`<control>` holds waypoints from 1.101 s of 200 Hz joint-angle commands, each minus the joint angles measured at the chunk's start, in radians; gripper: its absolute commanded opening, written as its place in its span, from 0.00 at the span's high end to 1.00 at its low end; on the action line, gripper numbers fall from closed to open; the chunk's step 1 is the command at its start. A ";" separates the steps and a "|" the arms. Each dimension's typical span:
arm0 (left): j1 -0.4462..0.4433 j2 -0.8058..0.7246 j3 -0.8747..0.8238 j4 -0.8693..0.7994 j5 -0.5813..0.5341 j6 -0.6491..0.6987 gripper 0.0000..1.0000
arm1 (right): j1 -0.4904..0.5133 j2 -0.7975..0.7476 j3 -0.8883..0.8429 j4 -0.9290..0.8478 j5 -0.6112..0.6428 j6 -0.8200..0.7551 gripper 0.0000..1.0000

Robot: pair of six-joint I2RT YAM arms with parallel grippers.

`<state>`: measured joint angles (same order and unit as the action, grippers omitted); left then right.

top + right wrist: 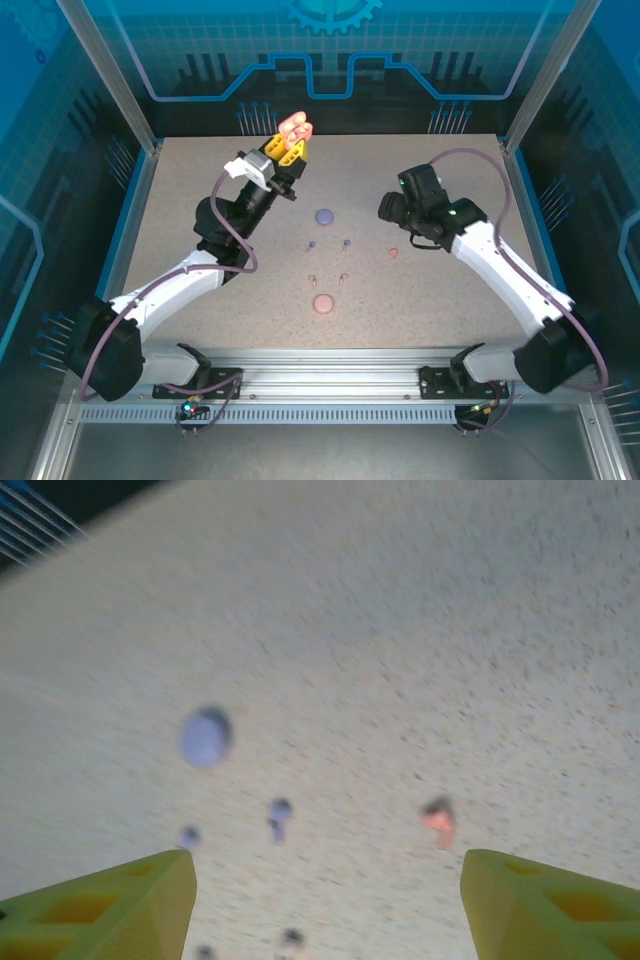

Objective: Insert wireless bluetooth earbuds into charging case

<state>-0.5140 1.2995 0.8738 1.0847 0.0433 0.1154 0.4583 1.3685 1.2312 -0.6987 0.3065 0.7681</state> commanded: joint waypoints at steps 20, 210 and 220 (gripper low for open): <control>0.000 -0.037 0.033 -0.014 0.026 0.029 1.00 | -0.043 0.241 0.065 -0.113 -0.020 -0.252 0.32; 0.001 -0.012 0.038 0.005 0.026 0.038 1.00 | -0.101 0.590 0.106 -0.057 -0.133 -0.262 0.54; 0.001 -0.012 0.037 0.005 0.026 0.039 1.00 | -0.101 0.596 0.105 -0.055 -0.132 -0.262 0.55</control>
<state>-0.5140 1.2892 0.8749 1.0512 0.0509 0.1341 0.3656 1.9381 1.3113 -0.7532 0.1967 0.5148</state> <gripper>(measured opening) 0.222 0.460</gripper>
